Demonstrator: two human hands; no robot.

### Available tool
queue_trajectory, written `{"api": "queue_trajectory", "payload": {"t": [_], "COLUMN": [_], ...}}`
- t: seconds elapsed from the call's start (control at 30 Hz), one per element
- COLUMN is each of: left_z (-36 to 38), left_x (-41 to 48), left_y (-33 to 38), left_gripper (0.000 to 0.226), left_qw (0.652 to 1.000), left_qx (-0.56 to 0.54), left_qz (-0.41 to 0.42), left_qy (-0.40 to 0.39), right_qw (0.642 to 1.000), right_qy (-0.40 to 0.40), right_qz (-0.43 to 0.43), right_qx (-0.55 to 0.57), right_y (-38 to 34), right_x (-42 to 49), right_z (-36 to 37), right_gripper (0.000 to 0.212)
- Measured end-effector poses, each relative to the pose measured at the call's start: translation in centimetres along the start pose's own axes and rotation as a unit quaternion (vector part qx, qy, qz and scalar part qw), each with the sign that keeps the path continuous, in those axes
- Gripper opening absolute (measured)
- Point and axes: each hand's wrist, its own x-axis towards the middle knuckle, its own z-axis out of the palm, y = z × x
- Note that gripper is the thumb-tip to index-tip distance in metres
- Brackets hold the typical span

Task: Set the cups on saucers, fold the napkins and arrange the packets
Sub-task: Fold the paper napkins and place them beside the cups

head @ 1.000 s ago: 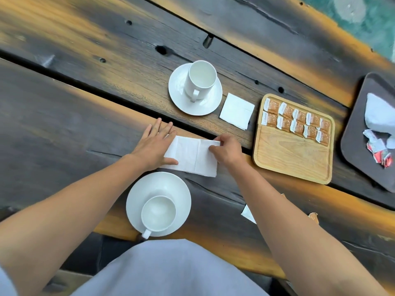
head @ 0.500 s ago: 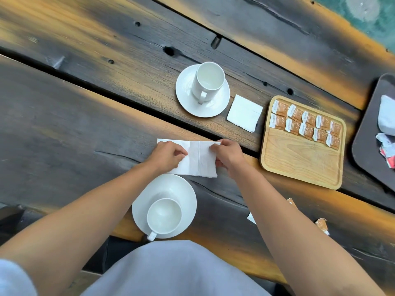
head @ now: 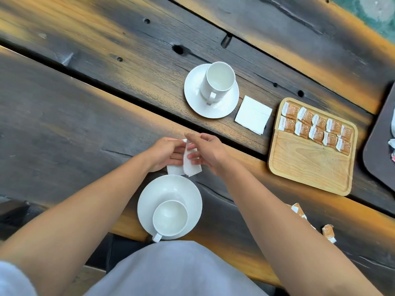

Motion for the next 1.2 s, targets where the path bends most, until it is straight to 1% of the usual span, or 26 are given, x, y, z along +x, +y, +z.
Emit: {"api": "queue_trajectory", "payload": {"t": [0.07, 0.13, 0.2, 0.27, 0.33, 0.5, 0.6, 0.67, 0.73, 0.8, 0.83, 0.9, 0.97, 1.07, 1.13, 1.2], "left_z": [-0.8, -1.8, -2.7, -3.3, -3.8, -4.5, -4.1, -3.9, -3.6, -3.4, -3.4, -3.5, -3.7, -3.9, -4.0, -4.1], "left_x": [-0.2, -0.4, -0.7, -1.0, -1.2, -1.7, -1.7, -1.3, -0.9, -0.4, -0.2, 0.1, 0.2, 0.4, 0.5, 0.6], "left_y": [0.1, 0.1, -0.1, -0.2, -0.4, -0.4, -0.3, -0.4, -0.5, -0.5, -0.6, -0.6, -0.6, -0.6, -0.7, -0.6], "left_gripper": [0.037, 0.056, 0.065, 0.061, 0.052, 0.035, 0.023, 0.028, 0.03, 0.026, 0.023, 0.018, 0.013, 0.008, 0.008, 0.01], "left_qw": [0.996, 0.992, 0.991, 0.991, 0.993, 0.992, 0.977, 0.948, 0.909, 0.888, 0.881, 0.872, 0.866, 0.854, 0.845, 0.835], "left_qx": [-0.079, -0.106, -0.106, -0.102, -0.085, -0.002, 0.044, 0.149, 0.262, 0.311, 0.322, 0.332, 0.337, 0.351, 0.37, 0.388], "left_qz": [-0.035, -0.065, -0.078, -0.075, -0.062, -0.005, 0.059, 0.117, 0.155, 0.163, 0.165, 0.176, 0.189, 0.208, 0.223, 0.234], "left_qy": [0.002, 0.008, 0.02, 0.038, 0.058, 0.127, 0.199, 0.256, 0.286, 0.298, 0.304, 0.313, 0.318, 0.322, 0.316, 0.312], "right_qw": [1.0, 0.999, 0.998, 0.996, 0.992, 0.99, 0.991, 0.99, 0.989, 0.986, 0.983, 0.963, 0.924, 0.861, 0.815, 0.78], "right_qy": [-0.003, 0.005, 0.015, 0.021, 0.03, 0.057, 0.068, 0.079, 0.083, 0.079, 0.079, 0.088, 0.098, 0.077, 0.052, 0.023], "right_qz": [0.003, 0.013, 0.012, 0.003, -0.004, -0.018, -0.022, -0.026, -0.028, -0.036, -0.049, -0.104, -0.177, -0.259, -0.276, -0.267], "right_qx": [-0.028, -0.036, -0.055, -0.091, -0.121, -0.129, -0.114, -0.115, -0.122, -0.14, -0.159, -0.234, -0.326, -0.431, -0.506, -0.565], "right_y": [-0.2, -0.4, -0.2, 0.3, 0.9, 1.6, 1.8, 1.9, 2.0, 2.1, 2.2, 2.3, 2.4, 2.6, 2.8, 2.9], "right_x": [0.3, 0.7, 1.1, 1.5, 1.8, 2.5, 2.8, 2.9, 3.1, 3.2, 3.2, 3.1, 2.6, 2.2, 2.2, 2.4], "right_z": [0.6, 0.8, 0.8, 0.8, 0.9, 1.0, 1.1, 1.1, 1.1, 1.1, 1.0, 0.9, 0.7, 0.9, 1.1, 1.4], "right_gripper": [0.044, 0.05, 0.045, 0.037, 0.031, 0.021, 0.018, 0.015, 0.011, 0.009, 0.013, 0.022, 0.03, 0.039, 0.05, 0.06]}}
